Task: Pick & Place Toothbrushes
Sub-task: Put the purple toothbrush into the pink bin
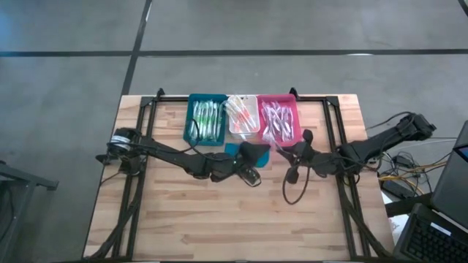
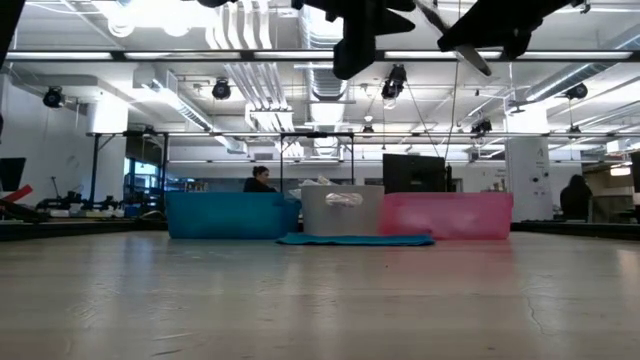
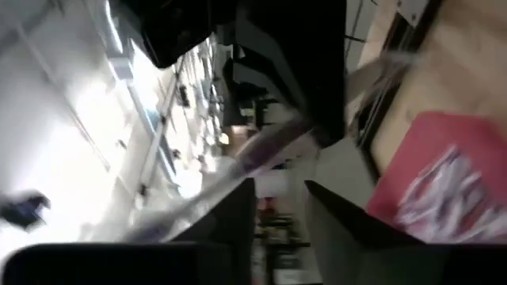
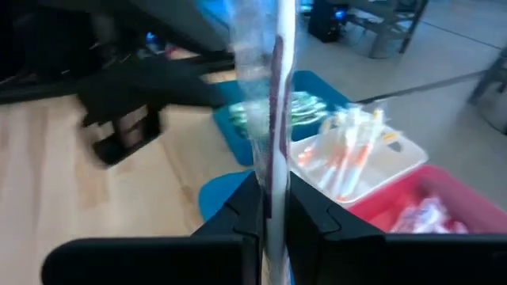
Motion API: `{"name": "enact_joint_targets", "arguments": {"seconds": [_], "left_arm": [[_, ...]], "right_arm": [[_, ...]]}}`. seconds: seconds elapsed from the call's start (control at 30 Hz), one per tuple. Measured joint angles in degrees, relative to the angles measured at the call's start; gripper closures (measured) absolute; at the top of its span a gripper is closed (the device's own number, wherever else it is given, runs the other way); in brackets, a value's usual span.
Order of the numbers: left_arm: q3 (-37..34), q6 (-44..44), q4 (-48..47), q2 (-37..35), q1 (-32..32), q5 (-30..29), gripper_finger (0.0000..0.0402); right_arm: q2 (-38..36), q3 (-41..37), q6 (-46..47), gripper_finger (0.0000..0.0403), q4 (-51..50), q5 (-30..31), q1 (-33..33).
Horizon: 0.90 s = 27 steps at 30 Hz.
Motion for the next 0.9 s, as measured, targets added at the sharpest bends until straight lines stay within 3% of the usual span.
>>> {"name": "enact_joint_targets", "arguments": {"seconds": [0.27, 0.37, 0.47, 0.63, 0.77, 0.9], "left_arm": [[-0.1, -24.7, 0.0, -0.2, 0.7, -7.7, 0.0199], [-0.9, -35.2, -1.2, -0.5, 1.7, -10.4, 0.0179], [-3.9, -45.7, -1.4, -1.4, 3.3, -9.7, 0.0173], [-11.3, -63.1, -1.4, -4.1, 5.8, -3.0, 0.0172], [-16.8, -76.7, -1.3, -6.5, 7.2, 6.5, 0.0172], [-20.2, -84.9, -1.1, -8.2, 7.5, 16.6, 0.0172]], "right_arm": [[-2.9, 0.1, 0.1, 0.0376, -2.9, 0.1, -6.5], [-3.1, 0.1, -0.1, 0.0375, -3.0, -1.0, -10.5], [-3.1, 0.1, -0.1, 0.0379, -3.0, -6.0, -16.0], [-3.1, 0.1, 1.2, 0.0379, -4.3, -16.9, -28.0], [-2.6, 0.1, 4.2, 0.0379, -6.9, -27.9, -39.5], [-0.3, 0.1, 6.7, 0.0379, -8.7, -37.3, -49.0]]}}
